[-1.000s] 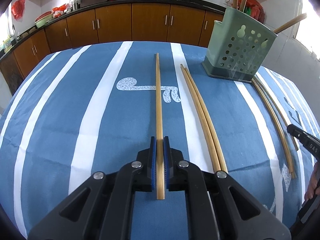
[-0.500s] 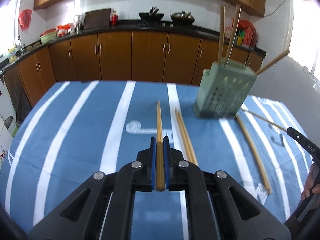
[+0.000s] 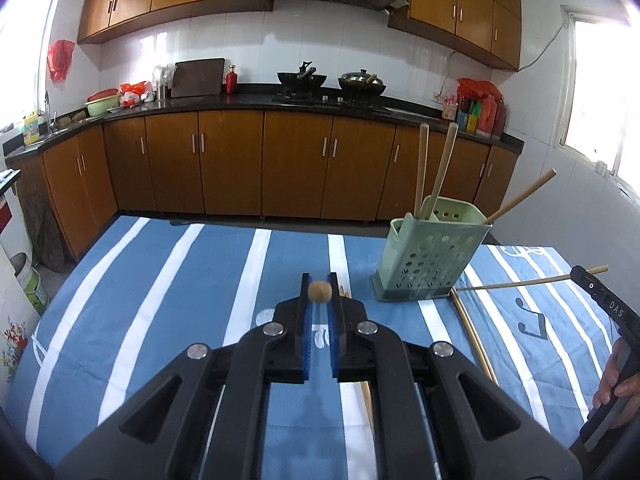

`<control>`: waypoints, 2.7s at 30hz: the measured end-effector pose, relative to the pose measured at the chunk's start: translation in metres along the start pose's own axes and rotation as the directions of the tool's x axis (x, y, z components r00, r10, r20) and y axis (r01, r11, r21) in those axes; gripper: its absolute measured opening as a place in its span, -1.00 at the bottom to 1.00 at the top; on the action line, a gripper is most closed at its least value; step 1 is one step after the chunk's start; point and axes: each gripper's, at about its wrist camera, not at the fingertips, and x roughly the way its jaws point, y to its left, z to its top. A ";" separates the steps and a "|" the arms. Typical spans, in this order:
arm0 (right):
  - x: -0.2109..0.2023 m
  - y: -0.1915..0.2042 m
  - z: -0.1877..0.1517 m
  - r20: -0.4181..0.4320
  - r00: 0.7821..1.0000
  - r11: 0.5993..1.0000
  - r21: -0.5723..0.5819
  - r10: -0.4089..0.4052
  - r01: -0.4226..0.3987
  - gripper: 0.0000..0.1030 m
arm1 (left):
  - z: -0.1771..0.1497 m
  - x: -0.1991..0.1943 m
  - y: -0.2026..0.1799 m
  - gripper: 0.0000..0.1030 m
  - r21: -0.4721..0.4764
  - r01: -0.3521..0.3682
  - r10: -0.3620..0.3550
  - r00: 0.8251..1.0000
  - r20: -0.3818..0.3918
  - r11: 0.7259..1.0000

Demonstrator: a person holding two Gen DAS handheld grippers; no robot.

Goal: Organize utensils
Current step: 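Lift both held chopsticks upright and carry them over the green holder, then lower both chopsticks into the holder and open the right tool, then open the left tool to release its chopstick and return both tools to the table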

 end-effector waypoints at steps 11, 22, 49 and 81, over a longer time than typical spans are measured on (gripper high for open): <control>-0.014 0.016 0.038 0.087 0.996 0.998 -0.055 0.017 -0.013 -0.86 | 0.027 -0.026 -0.005 -0.85 0.045 0.036 -0.038 0.997 0.064 0.998; -0.049 0.037 0.084 0.221 0.965 0.990 -0.049 0.140 -0.133 -0.86 | 0.071 -0.065 -0.045 -0.85 0.087 0.157 -0.170 0.968 0.183 0.984; 0.040 0.061 0.109 0.255 0.963 0.996 -0.002 0.083 -0.085 -0.84 | 0.125 0.036 -0.083 -0.85 -0.042 0.153 -0.136 0.953 0.270 0.987; 0.058 0.009 -0.067 -0.342 0.939 0.999 -0.011 0.033 -0.039 -0.59 | -0.056 0.027 -0.001 -0.59 -0.018 -0.024 0.022 0.994 -0.108 1.000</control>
